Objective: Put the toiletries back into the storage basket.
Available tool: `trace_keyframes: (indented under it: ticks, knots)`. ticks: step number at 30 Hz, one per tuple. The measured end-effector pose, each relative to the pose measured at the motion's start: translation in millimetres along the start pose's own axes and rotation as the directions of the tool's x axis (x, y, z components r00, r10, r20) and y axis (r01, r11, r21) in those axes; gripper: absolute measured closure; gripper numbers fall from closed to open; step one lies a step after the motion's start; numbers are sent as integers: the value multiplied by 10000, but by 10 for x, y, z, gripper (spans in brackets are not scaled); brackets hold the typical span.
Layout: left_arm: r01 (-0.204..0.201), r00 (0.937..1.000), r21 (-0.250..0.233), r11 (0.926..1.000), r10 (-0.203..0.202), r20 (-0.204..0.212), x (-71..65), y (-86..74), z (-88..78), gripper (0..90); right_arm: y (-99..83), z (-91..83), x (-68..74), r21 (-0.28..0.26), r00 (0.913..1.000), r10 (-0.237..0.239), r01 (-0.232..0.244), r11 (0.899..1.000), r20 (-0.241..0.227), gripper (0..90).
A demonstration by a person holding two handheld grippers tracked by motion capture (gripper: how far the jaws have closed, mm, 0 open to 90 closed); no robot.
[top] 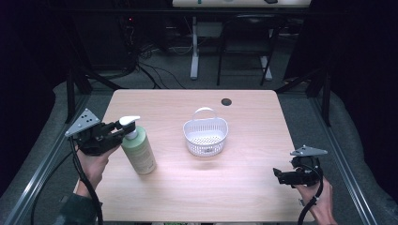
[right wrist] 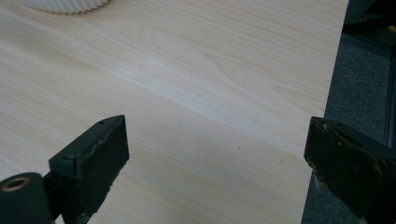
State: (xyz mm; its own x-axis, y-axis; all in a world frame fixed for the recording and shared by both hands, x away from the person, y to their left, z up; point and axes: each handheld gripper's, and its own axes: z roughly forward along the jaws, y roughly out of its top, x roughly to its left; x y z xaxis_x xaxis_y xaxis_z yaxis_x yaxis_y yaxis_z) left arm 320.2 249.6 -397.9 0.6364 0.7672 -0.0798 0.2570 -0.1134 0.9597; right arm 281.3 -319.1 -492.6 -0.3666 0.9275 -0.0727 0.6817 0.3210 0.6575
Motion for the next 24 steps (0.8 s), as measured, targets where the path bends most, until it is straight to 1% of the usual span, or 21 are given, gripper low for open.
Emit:
trace_keyframes:
  ticks: [7, 10, 14, 16, 24]
  knots:
    - [92, 9998, -214, 9997, -88, 203, -29, 8, 40, 666, -3, 2, -2, 12, 10000, 19, -19, 10000, -11, 62]
    - [156, 9988, -424, 9990, -137, 467, -60, 25, 70, 668, -3, 1, -1, 12, 10000, 18, -18, 10000, -18, 65]
    - [156, 9983, -472, 9988, -130, 568, -81, 47, 88, 669, -5, 1, -2, 13, 10000, 6, -6, 10000, -19, 65]
    - [207, 9973, -597, 9980, -163, 722, -102, 70, 106, 670, -6, 0, -3, 21, 10000, 1, 0, 10000, -31, 66]
    - [118, 9957, -796, 9968, -44, 923, -173, 148, 158, 670, -4, -3, 2, 12, 10000, -27, 27, 10000, -40, 67]
